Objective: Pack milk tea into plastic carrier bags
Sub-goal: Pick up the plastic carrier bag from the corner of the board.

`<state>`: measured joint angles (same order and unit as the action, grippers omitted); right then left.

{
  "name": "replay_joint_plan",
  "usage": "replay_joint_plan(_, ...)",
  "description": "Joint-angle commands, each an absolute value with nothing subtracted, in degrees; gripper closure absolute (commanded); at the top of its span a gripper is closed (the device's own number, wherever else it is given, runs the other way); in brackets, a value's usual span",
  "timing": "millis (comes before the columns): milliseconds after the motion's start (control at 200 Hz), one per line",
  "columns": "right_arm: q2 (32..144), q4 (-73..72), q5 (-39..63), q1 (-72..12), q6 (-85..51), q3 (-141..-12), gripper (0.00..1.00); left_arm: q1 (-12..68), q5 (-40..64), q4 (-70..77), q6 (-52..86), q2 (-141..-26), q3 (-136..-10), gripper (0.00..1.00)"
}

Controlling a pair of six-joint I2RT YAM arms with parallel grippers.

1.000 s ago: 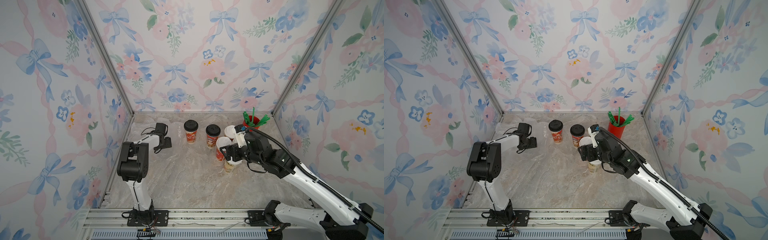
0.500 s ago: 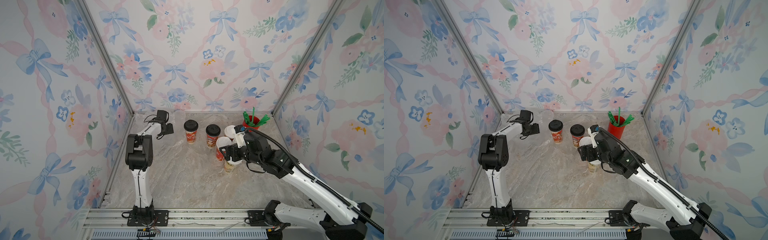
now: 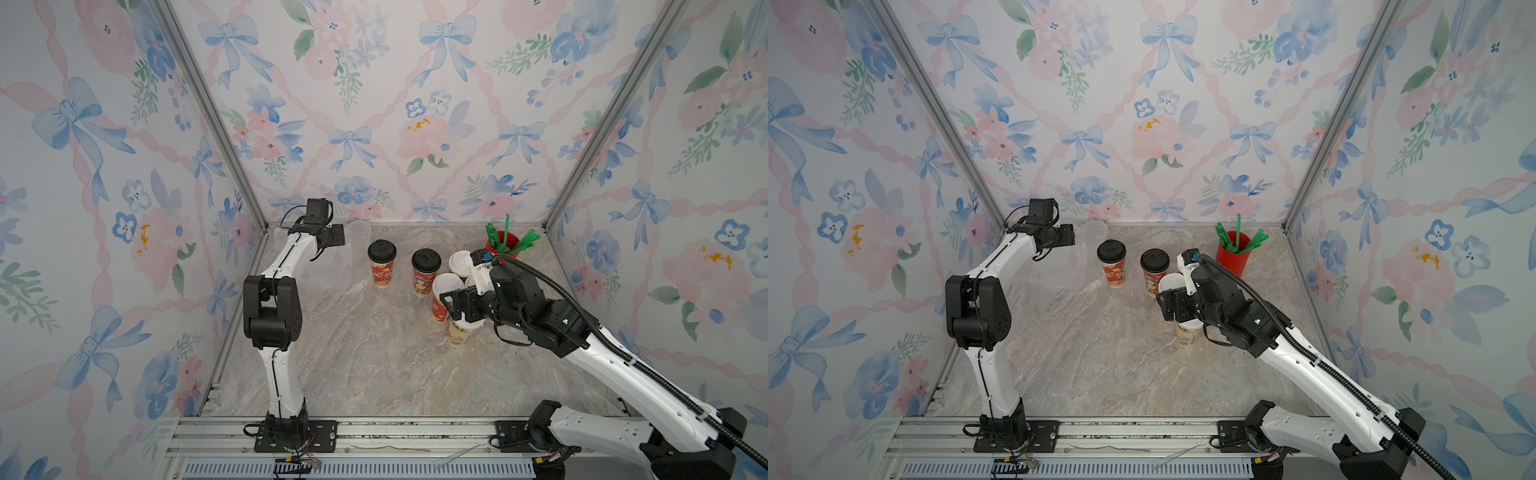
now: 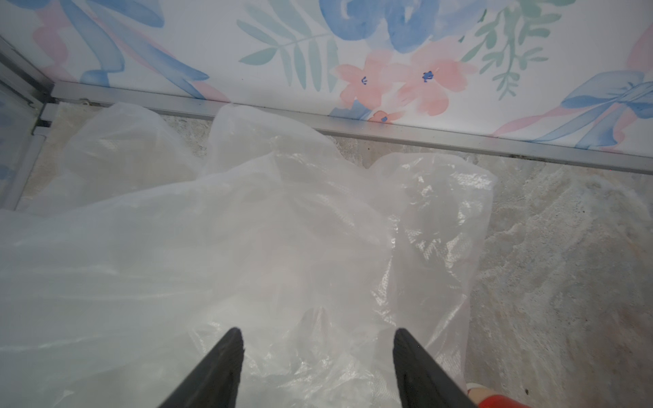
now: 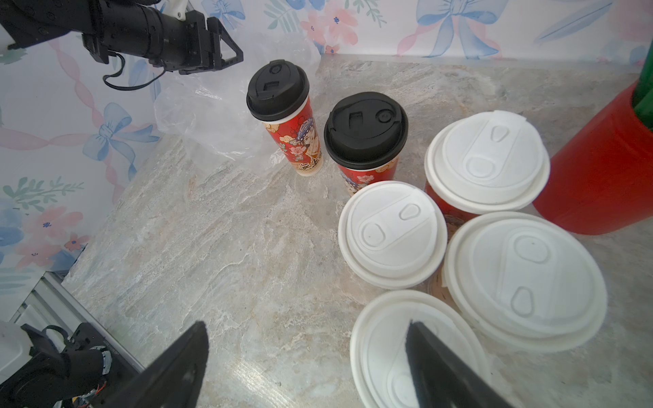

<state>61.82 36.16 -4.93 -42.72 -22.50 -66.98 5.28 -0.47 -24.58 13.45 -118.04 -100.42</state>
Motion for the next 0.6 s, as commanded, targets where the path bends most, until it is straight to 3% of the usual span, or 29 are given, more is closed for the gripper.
replay_joint_plan(0, 61.3, 35.3, -4.4, -42.2, -22.5, -66.1, 0.11, 6.3, 2.5, -26.8, 13.4, -122.1, -101.2, 0.35)
replay_joint_plan(295, 61.0, 35.6, -4.4, -42.1, -22.7, -66.1, 0.11, 6.2, 8.7, -26.6, 17.0, -129.7, -105.4, 0.25)
replay_joint_plan(405, 61.1, 35.5, -4.5, -42.1, -22.9, -66.0, 0.11, 6.3, 9.9, -26.7, 17.7, -132.5, -108.4, 0.35)
replay_joint_plan(595, 61.0, 35.8, -4.5, -42.1, -23.2, -66.0, 0.11, 6.3, 8.2, -26.6, 18.5, -131.5, -108.7, 0.63)
